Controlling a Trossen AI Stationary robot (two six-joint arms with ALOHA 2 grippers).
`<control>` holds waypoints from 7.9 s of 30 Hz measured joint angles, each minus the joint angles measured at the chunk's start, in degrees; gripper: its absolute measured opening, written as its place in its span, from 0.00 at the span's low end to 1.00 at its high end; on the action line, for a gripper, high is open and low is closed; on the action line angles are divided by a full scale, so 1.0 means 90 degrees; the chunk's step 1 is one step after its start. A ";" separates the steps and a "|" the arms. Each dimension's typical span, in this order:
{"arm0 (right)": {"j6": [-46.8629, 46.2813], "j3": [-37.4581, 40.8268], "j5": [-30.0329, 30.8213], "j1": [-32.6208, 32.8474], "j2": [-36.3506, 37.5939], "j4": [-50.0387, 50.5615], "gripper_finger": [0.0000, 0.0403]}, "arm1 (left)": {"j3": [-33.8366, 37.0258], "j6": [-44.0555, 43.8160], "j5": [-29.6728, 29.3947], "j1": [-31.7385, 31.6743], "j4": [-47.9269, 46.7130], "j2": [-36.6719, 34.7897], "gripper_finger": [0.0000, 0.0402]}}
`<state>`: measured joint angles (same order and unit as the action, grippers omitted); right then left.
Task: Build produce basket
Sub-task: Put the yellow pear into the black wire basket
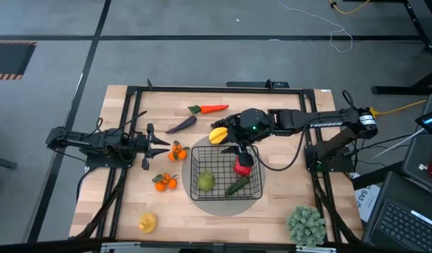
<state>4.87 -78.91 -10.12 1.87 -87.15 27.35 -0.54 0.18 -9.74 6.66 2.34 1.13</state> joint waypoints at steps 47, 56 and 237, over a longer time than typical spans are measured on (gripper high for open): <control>-0.1350 -0.0010 0.0222 0.0114 0.0374 0.0892 0.35 | -0.2376 -0.1289 -0.0301 0.1050 -0.2050 0.2987 0.23; -0.1675 -0.0010 0.0231 0.0237 0.0374 0.1574 0.35 | -0.3973 -0.3222 -0.0185 0.1688 -0.4301 0.5104 0.23; -0.6822 -0.0002 0.3449 0.3497 -0.0236 0.0939 0.35 | -0.4550 -0.4953 -0.0863 0.6596 -0.1927 0.8191 0.06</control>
<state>-56.53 -78.94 20.93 33.34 -89.27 35.81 -41.50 -44.40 -17.51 66.02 -15.00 74.85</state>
